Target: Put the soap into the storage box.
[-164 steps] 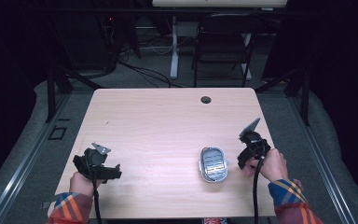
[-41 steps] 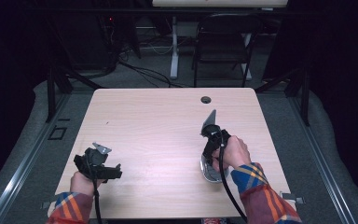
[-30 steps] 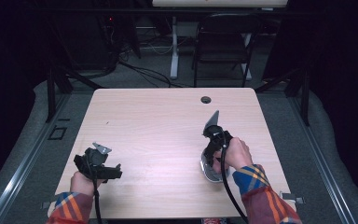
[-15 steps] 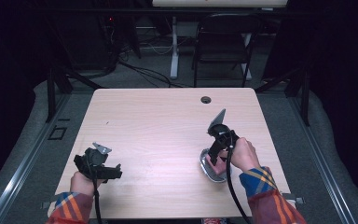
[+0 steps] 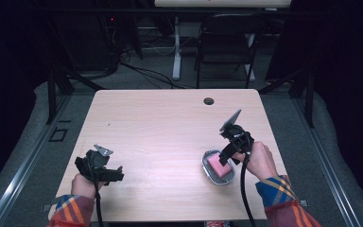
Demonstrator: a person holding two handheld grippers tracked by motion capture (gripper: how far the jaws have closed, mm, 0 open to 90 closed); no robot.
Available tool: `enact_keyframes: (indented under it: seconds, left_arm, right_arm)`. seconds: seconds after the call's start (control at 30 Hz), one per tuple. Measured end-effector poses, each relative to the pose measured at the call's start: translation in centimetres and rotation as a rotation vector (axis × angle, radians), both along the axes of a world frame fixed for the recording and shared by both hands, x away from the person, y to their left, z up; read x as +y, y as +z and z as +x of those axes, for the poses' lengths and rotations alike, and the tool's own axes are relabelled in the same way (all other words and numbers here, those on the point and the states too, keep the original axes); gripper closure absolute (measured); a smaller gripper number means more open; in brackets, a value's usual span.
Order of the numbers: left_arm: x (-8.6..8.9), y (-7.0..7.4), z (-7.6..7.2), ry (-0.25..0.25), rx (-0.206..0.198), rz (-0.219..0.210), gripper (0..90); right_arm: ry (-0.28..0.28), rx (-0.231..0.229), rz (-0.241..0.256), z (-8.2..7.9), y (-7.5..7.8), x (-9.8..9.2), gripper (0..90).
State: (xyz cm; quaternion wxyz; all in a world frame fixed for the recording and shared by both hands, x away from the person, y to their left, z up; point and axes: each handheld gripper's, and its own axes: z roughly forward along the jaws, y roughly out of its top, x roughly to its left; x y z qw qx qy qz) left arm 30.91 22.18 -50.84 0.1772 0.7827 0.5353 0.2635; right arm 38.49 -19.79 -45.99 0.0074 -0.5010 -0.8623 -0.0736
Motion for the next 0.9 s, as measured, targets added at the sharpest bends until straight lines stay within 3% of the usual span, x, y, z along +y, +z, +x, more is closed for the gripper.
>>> enact_keyframes:
  seconds: [0.17,0.2,0.23,0.27,0.53,0.7,0.73,0.9]
  left_arm:
    - [0.0,0.0,0.0,-0.003,0.000,0.001,0.2]
    - [0.0,0.0,0.0,-0.003,0.000,0.001,0.2]
    - [0.0,0.0,0.0,-0.004,0.001,0.003,0.2]
    - [-0.1,0.0,0.0,-0.005,0.001,0.003,0.2]
    - [-0.1,0.0,0.0,-0.005,0.001,0.003,0.2]
    - [-0.1,0.0,0.0,-0.007,0.002,0.007,0.2]
    - [-0.1,0.0,0.0,-0.006,0.002,0.008,0.2]
    - [-0.1,0.0,0.0,-0.007,0.006,0.010,0.2]
  right_arm:
    - [-0.015,-0.058,0.015,-1.0,0.3,-1.8,14.5]
    - [0.011,-0.048,-0.006,-1.1,0.6,-2.3,14.0]
    - [-0.028,-0.086,0.021,-1.5,0.4,-2.5,13.5]
    - [-0.029,-0.098,0.031,-1.7,0.4,-2.9,12.9]
    - [-0.037,-0.160,0.029,-3.3,0.2,-6.0,1.6]
    - [-0.065,-0.207,0.041,-4.4,-0.2,-8.0,0.0]
    - [-0.090,-0.240,0.070,-4.7,-0.4,-8.3,0.0]
    - [-0.106,-0.255,0.064,-5.6,-1.3,-9.9,0.0]
